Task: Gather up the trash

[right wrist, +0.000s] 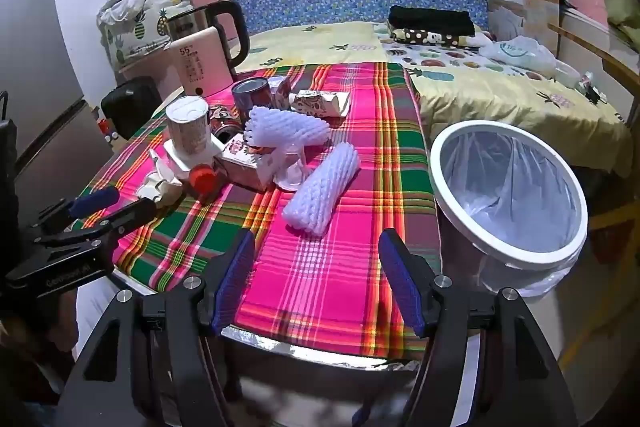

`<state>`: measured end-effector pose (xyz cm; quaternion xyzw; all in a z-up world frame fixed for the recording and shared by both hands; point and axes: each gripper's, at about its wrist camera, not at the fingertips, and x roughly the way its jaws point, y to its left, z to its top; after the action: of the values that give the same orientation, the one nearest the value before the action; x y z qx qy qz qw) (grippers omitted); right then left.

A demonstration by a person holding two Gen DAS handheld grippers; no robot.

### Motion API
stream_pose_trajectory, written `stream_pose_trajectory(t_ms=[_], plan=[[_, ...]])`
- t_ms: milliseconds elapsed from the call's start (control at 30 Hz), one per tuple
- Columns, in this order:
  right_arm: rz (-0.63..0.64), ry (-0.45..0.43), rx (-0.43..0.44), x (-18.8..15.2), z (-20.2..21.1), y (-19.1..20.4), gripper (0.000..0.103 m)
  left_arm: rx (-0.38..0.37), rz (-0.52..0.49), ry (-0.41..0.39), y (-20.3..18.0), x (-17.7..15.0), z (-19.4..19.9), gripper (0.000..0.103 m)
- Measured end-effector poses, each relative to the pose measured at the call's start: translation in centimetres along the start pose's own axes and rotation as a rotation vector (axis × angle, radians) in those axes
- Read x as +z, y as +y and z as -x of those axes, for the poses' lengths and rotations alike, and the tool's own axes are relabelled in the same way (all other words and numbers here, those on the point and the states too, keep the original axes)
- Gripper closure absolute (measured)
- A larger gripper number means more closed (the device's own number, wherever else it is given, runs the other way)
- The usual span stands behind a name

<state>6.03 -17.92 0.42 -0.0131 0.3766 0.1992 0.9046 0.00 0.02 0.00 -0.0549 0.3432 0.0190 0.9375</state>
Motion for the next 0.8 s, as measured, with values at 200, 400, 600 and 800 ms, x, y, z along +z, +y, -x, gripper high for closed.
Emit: stream_pose_trajectory(t_ms=[200,400,600,800], plan=[[0.005,-0.007,-0.005,-0.01,0.11,0.04,0.037,0.002,-0.002,-0.002,0.01,-0.01,0.00,0.026],[0.009,0.003,-0.006,-0.19,-0.03,0.45,0.037,0.001,-0.001,-0.007,0.03,-0.04,0.04,0.026],[0.012,-0.004,-0.006,-0.04,0.12,0.24,0.037,0.004,-0.003,-0.009,-0.01,-0.04,0.04,0.026],[0.013,0.000,-0.006,-0.08,0.06,0.22,0.037,0.003,-0.002,-0.009,0.10,0.56,0.68,0.026]])
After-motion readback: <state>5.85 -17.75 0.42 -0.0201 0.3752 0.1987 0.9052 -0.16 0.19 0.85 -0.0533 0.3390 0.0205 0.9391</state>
